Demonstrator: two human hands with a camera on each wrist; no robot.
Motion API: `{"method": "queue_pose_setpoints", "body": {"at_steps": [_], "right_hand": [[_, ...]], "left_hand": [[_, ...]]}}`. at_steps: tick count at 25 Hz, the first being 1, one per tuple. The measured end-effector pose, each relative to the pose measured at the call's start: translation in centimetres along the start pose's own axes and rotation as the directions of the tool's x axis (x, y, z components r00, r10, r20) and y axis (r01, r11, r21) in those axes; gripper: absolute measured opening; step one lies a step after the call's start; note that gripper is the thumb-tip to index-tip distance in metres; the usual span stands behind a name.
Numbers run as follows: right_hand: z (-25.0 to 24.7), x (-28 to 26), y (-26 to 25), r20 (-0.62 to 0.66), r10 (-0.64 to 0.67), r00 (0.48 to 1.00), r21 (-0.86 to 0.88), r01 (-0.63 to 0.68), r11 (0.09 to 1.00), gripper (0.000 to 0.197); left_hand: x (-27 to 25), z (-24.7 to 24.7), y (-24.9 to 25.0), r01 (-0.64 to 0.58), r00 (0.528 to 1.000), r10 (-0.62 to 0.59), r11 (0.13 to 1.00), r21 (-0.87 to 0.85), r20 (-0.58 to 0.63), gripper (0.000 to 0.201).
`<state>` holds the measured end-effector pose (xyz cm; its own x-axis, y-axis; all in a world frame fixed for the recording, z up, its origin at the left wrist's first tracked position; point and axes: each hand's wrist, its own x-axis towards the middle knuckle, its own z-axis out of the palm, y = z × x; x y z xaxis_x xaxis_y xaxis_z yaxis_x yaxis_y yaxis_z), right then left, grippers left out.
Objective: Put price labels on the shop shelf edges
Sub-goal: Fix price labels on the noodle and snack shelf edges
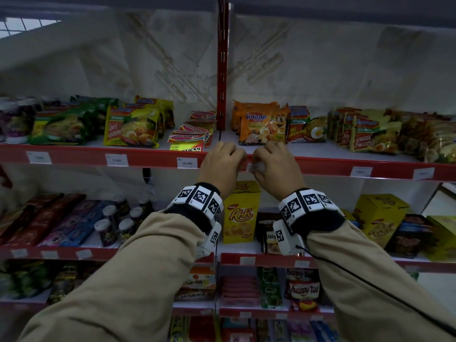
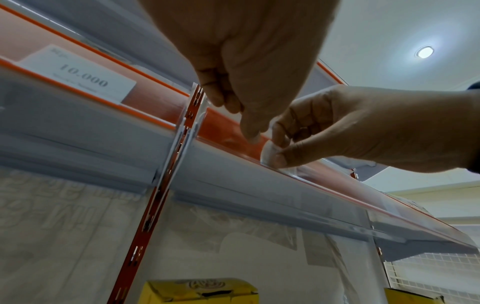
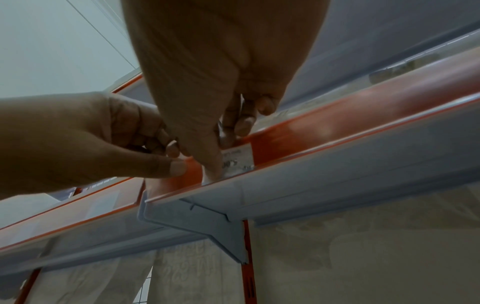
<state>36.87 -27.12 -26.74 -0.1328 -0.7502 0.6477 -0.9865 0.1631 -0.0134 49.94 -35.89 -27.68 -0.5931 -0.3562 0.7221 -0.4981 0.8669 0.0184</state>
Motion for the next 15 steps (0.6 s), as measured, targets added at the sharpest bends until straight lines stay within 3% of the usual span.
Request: {"method": "queue_pose_setpoints", "body": {"at_steps": [5,8,12,15], "right_hand": [[-0.5,0.5,0.3,0.078,0.002,0.997,-0.002,-0.002,1.000,0.022],[-0.7,0.9,0.7,0.098,0.040,0.994,0.174,-0.057,0.983,0.013],[-1.4,1.2,1.5,0.000,0.212,0.977,0.539,-0.179,0.823,0.010],[-1.8,1.1,1.4,-0.035,0.305,0.952,0.731,-0.184,0.657,0.021]], "left_hand": [[-0.1,-0.3,0.1,0.007,1.000,-0.008,1.000,0.007,0.030,0.022],[-0.1,-0.5,0.2,0.013,0.999,-0.013,1.000,-0.001,0.045,0.021],[-0.1,-0.6,0.1,0.047,0.998,-0.045,0.995,-0.085,0.034,0.018],[0.0,-0.5,0.2,0.098,0.995,-0.095,0.981,-0.166,0.024,0.032]]}}
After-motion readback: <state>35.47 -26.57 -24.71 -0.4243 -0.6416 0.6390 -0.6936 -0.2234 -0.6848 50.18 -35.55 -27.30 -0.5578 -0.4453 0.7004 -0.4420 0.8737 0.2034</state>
